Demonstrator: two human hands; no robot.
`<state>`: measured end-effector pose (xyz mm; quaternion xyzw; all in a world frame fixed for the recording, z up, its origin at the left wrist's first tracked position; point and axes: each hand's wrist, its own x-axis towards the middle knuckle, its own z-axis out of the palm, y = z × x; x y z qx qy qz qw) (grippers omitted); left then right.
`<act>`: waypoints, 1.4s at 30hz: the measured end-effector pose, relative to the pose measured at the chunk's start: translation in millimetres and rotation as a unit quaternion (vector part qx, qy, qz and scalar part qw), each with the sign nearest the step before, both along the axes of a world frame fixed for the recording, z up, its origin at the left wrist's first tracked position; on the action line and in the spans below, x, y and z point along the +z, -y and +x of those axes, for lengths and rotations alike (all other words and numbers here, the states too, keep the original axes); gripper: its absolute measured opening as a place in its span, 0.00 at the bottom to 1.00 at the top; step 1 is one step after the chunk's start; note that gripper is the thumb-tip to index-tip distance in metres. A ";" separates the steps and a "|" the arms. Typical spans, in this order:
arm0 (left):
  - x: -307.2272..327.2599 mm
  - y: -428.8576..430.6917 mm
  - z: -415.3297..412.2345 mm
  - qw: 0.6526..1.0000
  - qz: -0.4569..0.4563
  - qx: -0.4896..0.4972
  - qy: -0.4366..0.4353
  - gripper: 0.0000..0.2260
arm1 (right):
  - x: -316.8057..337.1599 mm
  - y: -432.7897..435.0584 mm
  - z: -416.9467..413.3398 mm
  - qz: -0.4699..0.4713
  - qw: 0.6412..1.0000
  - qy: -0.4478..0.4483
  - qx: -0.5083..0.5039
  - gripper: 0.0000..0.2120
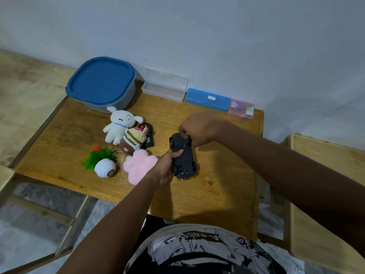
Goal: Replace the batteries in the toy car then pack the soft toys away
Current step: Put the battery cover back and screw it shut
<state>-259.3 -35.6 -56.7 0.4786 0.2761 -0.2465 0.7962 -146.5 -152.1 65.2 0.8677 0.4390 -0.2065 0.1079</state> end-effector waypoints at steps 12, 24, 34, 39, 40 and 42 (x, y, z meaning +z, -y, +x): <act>0.0 0.8 1.3 1.000 0.006 0.010 -0.009 0.19 | 2.1 -4.2 -4.1 -0.034 0.993 0.100 0.044 0.16; 0.2 0.9 1.2 1.000 -0.001 0.005 0.003 0.18 | 10.0 -2.4 -1.8 0.015 0.997 0.063 0.048 0.09; 0.0 2.4 -0.2 1.000 0.013 0.002 0.005 0.18 | 1.7 1.1 -0.9 -0.009 0.998 0.067 0.000 0.17; -0.4 1.3 0.7 1.000 0.012 -0.004 0.008 0.18 | 2.6 6.5 1.0 0.015 0.999 -0.002 0.033 0.08; 0.1 1.2 0.9 1.000 0.011 -0.006 0.008 0.18 | 3.9 5.8 0.5 0.019 0.999 -0.003 0.038 0.07; -0.3 0.8 1.1 1.000 0.007 -0.002 0.003 0.18 | 6.8 3.4 -1.6 0.011 0.999 0.023 0.047 0.10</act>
